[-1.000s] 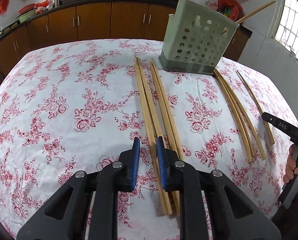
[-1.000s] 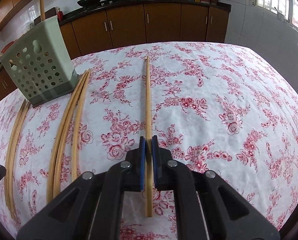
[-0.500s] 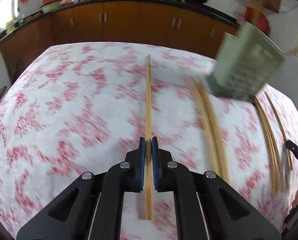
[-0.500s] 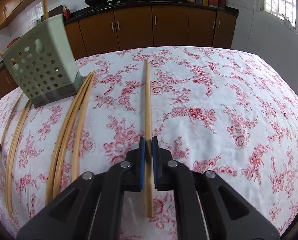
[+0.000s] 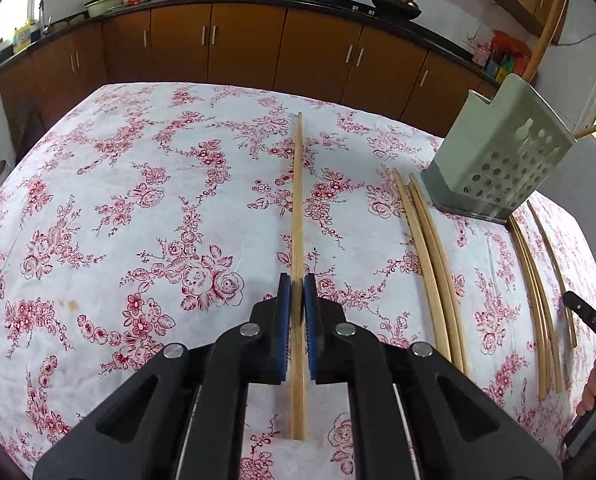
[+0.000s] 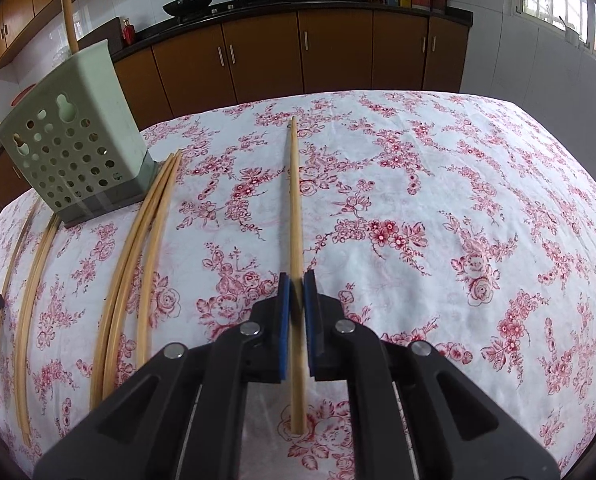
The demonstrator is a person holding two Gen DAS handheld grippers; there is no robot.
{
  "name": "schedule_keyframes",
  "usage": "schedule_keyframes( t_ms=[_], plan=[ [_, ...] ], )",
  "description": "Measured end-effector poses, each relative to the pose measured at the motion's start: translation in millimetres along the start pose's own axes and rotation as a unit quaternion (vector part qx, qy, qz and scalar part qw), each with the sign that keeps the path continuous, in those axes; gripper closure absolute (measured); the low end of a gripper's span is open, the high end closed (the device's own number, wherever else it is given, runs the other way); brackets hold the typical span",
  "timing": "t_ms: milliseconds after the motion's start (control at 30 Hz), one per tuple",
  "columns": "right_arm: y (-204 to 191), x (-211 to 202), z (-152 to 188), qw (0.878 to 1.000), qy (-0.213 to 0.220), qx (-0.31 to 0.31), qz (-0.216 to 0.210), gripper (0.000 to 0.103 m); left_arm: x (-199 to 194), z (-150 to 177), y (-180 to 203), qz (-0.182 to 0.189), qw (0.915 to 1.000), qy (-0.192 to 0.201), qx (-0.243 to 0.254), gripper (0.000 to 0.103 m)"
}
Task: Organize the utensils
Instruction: 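Lift both chopsticks and carry them upright above the green holder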
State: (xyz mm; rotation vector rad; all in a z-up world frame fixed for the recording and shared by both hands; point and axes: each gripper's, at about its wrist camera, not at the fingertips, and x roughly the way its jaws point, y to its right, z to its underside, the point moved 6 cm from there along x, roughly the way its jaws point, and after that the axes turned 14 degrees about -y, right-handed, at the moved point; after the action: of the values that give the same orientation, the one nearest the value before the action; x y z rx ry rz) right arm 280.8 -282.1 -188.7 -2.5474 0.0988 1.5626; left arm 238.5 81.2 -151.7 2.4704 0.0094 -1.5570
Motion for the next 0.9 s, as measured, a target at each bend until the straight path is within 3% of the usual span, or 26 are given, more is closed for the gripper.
schedule_keyframes(
  t_ms=[367,900],
  plan=[
    [-1,-1,1,1.000,-0.001,-0.005,0.000,0.095,-2,1,-2,0.005,1.0000,0.000,-0.002,0.095],
    [2,-12,25,1.000,-0.003,-0.023,-0.008,0.095,-19,37,7,-0.020,0.9997,-0.002,0.017,0.095]
  ],
)
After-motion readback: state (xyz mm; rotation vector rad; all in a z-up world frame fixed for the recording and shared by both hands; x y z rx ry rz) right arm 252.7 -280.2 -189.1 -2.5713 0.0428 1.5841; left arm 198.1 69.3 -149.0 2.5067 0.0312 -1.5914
